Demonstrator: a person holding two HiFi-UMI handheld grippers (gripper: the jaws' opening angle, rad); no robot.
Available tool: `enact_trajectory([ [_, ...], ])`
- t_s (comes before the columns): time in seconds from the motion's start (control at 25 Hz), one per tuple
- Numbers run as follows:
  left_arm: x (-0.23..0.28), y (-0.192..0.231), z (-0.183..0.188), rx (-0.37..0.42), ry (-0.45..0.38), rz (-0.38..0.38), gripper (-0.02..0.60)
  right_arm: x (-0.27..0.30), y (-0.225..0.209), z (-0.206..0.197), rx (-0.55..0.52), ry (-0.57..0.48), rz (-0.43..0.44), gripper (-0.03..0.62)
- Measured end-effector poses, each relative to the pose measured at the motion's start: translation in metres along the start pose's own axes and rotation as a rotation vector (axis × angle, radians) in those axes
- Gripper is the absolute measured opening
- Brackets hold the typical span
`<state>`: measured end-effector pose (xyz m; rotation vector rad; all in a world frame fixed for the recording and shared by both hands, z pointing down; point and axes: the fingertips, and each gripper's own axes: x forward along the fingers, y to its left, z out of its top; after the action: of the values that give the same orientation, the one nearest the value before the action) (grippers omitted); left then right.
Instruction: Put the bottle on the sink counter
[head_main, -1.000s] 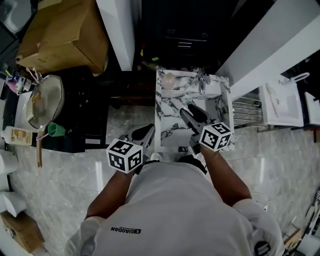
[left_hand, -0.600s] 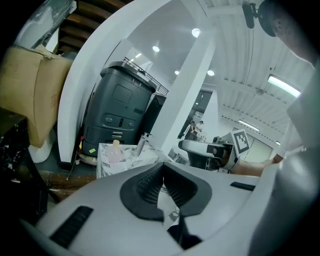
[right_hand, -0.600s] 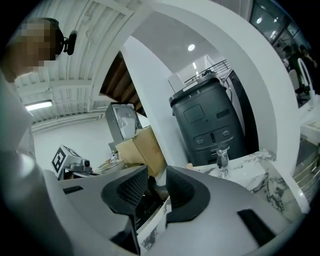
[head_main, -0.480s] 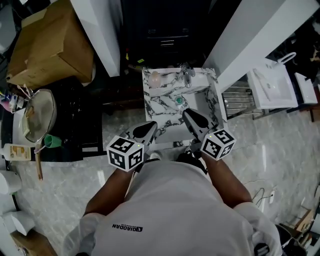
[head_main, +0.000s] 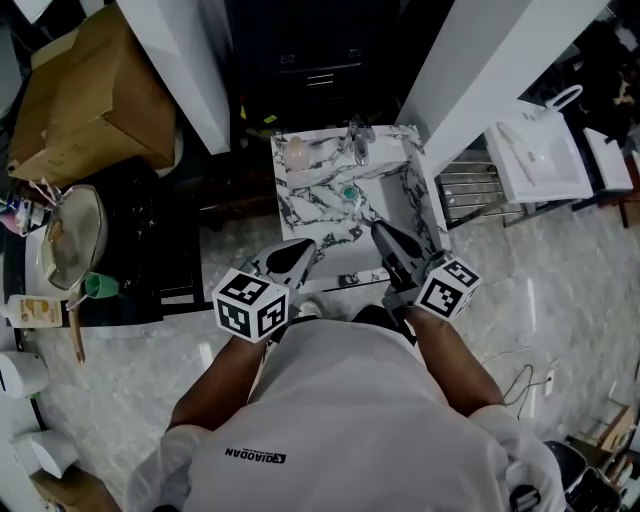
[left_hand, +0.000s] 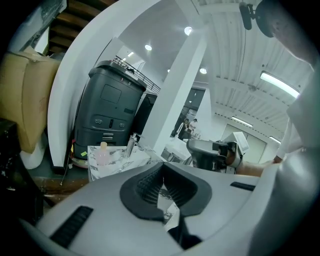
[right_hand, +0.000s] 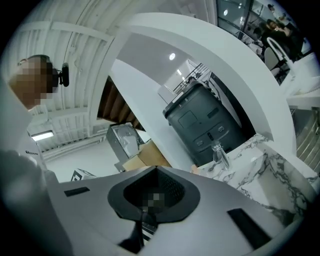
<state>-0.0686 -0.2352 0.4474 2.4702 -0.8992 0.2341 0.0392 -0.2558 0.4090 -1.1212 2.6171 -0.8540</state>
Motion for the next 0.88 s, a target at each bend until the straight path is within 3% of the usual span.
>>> enact_trajectory([
  [0.16, -0.004, -0.016, 0.001, 0.010, -0.015, 0.026, 0.015, -0.015, 0.001, 0.004, -0.017, 0.013, 0.020, 0.040],
  [0.44, -0.007, -0.055, 0.002, -0.011, -0.067, 0.101, 0.015, -0.051, 0.008, 0.012, -0.156, 0.063, 0.041, 0.040],
  [0.88, 0.004, -0.136, -0.035, -0.034, -0.063, 0.147, 0.015, -0.135, 0.008, -0.010, -0.126, 0.114, 0.076, 0.040],
])
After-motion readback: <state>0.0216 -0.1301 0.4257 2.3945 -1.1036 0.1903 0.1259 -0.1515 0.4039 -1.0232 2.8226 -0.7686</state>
